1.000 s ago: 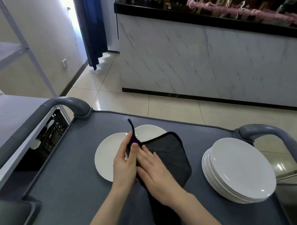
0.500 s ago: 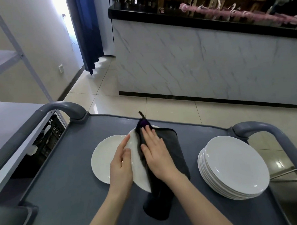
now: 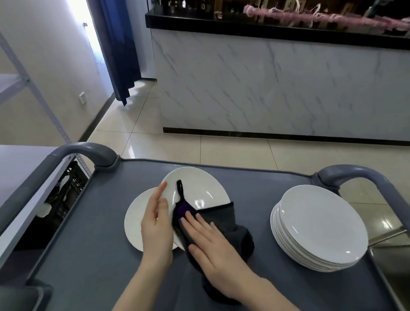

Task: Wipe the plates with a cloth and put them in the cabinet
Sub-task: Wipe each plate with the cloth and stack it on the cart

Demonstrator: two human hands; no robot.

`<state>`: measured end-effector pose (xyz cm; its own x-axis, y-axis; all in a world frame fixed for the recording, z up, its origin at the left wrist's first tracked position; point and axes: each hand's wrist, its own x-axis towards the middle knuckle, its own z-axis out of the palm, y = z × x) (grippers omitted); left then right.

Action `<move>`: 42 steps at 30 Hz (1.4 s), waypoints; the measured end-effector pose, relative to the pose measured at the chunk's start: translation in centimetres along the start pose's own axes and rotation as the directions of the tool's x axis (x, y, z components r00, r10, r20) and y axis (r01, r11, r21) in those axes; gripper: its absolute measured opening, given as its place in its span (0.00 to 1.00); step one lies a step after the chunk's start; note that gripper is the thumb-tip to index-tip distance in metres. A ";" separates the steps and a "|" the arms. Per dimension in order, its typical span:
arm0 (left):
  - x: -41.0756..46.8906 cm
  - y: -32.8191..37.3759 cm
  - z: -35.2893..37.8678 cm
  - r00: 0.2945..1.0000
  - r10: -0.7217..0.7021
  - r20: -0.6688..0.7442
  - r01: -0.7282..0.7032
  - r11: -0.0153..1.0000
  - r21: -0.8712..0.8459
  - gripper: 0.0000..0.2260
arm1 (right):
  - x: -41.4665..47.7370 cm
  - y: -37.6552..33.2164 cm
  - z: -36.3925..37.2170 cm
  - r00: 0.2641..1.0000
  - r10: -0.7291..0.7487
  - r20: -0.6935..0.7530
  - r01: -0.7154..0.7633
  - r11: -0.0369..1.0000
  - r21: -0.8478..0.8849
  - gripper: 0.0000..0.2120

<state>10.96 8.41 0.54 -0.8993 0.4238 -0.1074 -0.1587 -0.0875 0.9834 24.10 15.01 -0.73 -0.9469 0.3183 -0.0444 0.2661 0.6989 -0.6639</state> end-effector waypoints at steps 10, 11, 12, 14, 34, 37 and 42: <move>-3.6 -0.9 1.2 0.994 -0.029 0.106 0.026 0.999 0.026 0.20 | 5.1 3.8 -3.3 0.911 0.314 -0.267 -0.325 0.946 0.005 0.26; -3.8 -0.9 1.1 0.993 -0.024 0.114 0.020 0.999 0.028 0.19 | 4.7 4.1 -3.4 0.910 0.329 -0.251 -0.337 0.942 0.013 0.26; -3.9 -0.9 1.2 0.992 -0.022 0.122 0.019 0.999 0.027 0.19 | 4.4 3.9 -3.2 0.923 0.314 -0.222 -0.315 0.949 0.035 0.26; -3.8 -0.6 1.4 0.992 -0.035 0.125 0.033 0.999 0.018 0.17 | 3.2 2.7 -2.3 0.966 0.218 -0.140 -0.208 0.975 0.079 0.26; -3.4 1.5 -1.0 0.998 0.036 0.052 -0.037 0.999 0.018 0.17 | 5.0 0.1 -2.8 0.969 0.081 -0.232 -0.086 0.996 -0.012 0.26; -3.3 2.3 -1.5 0.999 0.001 -0.043 -0.002 1.000 -0.022 0.16 | 4.8 2.3 -4.3 0.968 0.124 -0.216 -0.164 0.971 -0.175 0.26; -1.6 3.0 -3.0 0.983 0.018 -0.183 -0.030 0.997 -0.064 0.17 | -0.7 2.8 -2.5 0.997 0.062 -0.038 -0.066 0.992 -0.111 0.26</move>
<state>10.72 4.80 3.21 -0.9615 0.2497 -0.1146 -0.1572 -0.1579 0.9749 25.98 18.35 -0.73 -0.9211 0.3851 -0.0574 0.3464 0.7432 -0.5724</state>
